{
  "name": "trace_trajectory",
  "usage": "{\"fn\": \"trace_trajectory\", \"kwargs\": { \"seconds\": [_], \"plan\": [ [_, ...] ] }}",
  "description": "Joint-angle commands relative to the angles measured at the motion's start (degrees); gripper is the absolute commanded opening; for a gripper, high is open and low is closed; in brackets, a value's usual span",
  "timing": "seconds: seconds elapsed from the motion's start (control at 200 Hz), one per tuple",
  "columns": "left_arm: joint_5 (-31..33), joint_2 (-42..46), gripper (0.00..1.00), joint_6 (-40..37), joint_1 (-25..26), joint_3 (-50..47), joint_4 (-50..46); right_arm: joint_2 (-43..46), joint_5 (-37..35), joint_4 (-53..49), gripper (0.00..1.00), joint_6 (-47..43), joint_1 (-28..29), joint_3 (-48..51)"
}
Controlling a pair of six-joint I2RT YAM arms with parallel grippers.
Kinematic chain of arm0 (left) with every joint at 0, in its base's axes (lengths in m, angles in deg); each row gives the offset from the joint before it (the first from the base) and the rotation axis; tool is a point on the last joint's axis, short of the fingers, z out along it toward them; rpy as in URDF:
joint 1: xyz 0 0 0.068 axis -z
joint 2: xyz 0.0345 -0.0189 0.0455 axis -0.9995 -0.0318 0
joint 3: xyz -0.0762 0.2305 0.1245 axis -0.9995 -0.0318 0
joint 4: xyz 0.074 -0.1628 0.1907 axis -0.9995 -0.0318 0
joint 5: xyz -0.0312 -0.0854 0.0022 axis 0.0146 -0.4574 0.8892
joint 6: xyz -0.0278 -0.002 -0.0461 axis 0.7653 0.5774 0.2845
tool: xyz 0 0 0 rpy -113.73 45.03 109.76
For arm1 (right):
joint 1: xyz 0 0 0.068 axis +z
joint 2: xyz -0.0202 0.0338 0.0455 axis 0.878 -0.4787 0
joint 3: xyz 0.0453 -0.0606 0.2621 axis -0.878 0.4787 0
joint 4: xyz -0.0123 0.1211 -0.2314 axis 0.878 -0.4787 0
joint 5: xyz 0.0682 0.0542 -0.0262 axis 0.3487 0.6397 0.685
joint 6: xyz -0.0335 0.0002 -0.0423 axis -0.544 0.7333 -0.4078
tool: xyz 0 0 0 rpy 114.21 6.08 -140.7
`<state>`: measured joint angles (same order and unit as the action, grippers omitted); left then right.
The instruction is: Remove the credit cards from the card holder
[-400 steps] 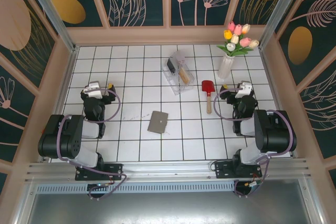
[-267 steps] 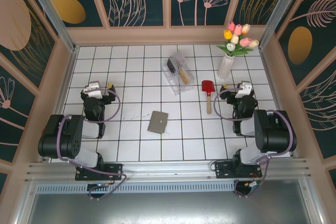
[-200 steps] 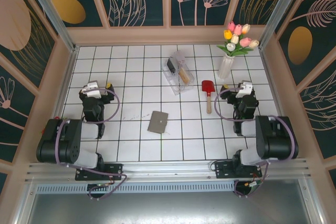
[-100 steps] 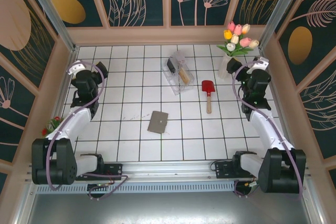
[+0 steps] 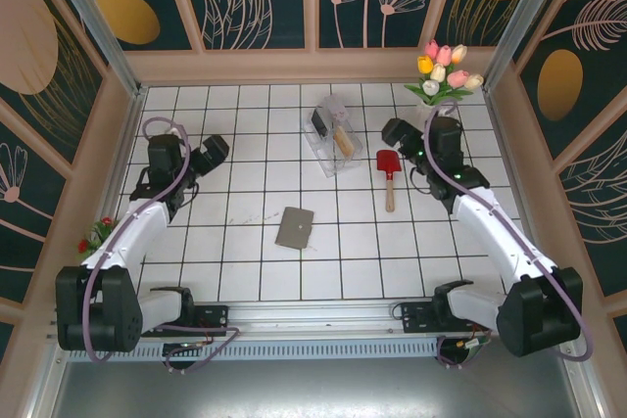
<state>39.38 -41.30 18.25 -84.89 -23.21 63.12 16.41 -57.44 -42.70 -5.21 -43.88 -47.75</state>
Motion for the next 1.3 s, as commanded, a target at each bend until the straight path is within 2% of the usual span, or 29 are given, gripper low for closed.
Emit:
{"fn": "trace_trajectory", "kwargs": {
  "seconds": [0.0,0.09,0.265,0.385,0.52,0.701,0.831,1.041,1.146,1.296],
  "plan": [
    [-6.67,0.12,0.98,1.84,3.56,-1.95,-6.22,-0.63,-0.51,-4.31,0.99,6.23,4.79,0.1],
    [-8.59,-0.27,0.98,3.01,7.51,-3.99,-6.59,-1.21,-1.72,-2.85,0.99,8.93,9.1,1.83],
    [-11.33,-3.15,0.9,5.35,15.15,-7.22,-4.99,-6.6,-2.91,-2.52,0.99,11.73,16.46,1.2],
    [-11.46,-5.33,0.84,5.58,19.71,-8.46,-4.97,-11.26,2.32,0.4,0.96,10.96,19.42,0.09],
    [-12.92,-6.82,0.73,5.03,20.35,-10.08,-4.8,-16.29,5.61,0.0,0.89,11.4,22.54,-2.22],
    [-17.25,-8.53,0.56,5.62,21.64,-10.67,-0.85,-20.34,8.1,-1.03,0.66,12.17,25.74,-2.8],
    [-15.95,-10.55,0.44,5.03,22.27,-10.5,-1.69,-22.48,8.92,-1.33,0.55,13.01,27.6,-2.92],
    [-17.96,-13.46,0.42,3.96,23.47,-9.97,-1.06,-27.47,11.26,-2.25,0.45,12.63,29.71,-4.01],
    [-18.47,-13.87,0.41,3.5,23.73,-10.05,-0.69,-29.86,12.11,-2.37,0.35,12.11,30.83,-4.93],
    [-18.95,-14.34,0.4,3.36,23.78,-10.35,-0.11,-32.06,13.76,-0.63,0.31,11.97,31.52,-5.19]
  ]
}}
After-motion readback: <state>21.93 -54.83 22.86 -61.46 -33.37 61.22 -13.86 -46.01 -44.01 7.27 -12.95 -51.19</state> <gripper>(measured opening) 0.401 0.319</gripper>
